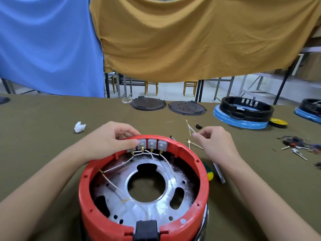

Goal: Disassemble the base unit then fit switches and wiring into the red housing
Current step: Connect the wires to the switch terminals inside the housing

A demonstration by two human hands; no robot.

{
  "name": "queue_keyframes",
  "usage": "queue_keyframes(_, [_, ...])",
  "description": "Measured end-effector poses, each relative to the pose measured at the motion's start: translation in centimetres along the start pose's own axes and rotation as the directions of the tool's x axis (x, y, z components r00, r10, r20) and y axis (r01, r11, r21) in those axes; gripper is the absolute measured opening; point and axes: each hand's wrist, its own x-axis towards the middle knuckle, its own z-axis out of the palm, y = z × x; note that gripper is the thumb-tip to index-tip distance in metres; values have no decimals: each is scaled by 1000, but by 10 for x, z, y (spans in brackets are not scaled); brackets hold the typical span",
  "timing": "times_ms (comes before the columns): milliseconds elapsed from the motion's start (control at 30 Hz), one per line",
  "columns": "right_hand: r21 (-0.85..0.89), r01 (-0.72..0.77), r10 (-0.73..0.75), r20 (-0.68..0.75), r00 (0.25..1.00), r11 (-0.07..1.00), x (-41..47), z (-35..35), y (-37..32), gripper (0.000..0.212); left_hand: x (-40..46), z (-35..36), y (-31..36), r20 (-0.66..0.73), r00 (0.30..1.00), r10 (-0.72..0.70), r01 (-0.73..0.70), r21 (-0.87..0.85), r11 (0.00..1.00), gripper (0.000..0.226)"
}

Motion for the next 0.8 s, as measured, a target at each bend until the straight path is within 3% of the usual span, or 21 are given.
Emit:
queue_keyframes(100, [43,102,-103,23,994,994,-5,4,-7,20,0,-1,0,9,1000,-2,2,-4,1000,12])
queue_keyframes(233, [194,186,-177,-63,982,963,-5,4,-9,17,-1,0,1,15,1000,2,-2,1,1000,13])
queue_keyframes(500, [343,59,-59,-10,998,938,6,14,4,18,-1,1,1,23,1000,14,-15,18,1000,12])
queue_keyframes(567, [317,41,-56,38,998,948,10,16,8,19,-1,1,0,26,999,19,-20,12,1000,11])
queue_keyframes(667, [114,87,-100,118,988,990,15,16,13,24,1,0,-1,34,999,28,-29,4,1000,12])
queue_keyframes(800, [41,3,-4,9,1000,999,23,2,24,25,1,0,-2,39,999,28,-28,0,1000,12])
